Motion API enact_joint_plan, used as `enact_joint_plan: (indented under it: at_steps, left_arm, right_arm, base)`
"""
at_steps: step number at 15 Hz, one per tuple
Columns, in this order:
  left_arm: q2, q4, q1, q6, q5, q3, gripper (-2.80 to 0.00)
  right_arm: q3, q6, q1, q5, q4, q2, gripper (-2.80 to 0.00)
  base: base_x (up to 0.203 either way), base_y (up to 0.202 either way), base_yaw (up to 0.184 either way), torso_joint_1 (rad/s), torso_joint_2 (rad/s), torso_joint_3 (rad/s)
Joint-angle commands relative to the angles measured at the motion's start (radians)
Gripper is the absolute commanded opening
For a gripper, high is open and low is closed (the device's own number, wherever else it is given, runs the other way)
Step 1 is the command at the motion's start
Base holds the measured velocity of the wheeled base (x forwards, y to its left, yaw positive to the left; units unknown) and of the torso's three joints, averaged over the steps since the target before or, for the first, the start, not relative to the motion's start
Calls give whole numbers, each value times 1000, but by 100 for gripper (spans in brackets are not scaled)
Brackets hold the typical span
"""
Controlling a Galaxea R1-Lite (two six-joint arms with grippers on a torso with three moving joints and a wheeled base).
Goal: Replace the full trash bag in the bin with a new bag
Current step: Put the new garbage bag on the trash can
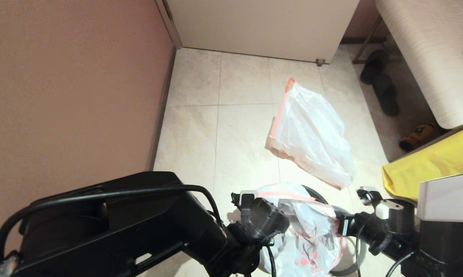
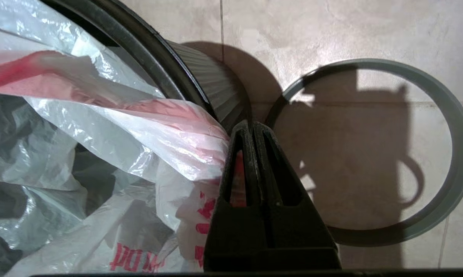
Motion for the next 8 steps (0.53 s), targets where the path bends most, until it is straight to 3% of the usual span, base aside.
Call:
enact_joint_plan:
  at_steps: [1,8]
  left_arm:
    - [-28,-5,-4,-3,0,-2,-280]
    - [-40,-5,-15,-4,-1,26,-280]
  right_arm:
    - [1,-2,26,4,-47,38,-280]
    - [16,11,28,3,-47,-43,-280]
  base:
    - [0,0,0,0,0,0]
    - [0,0,0,0,0,0]
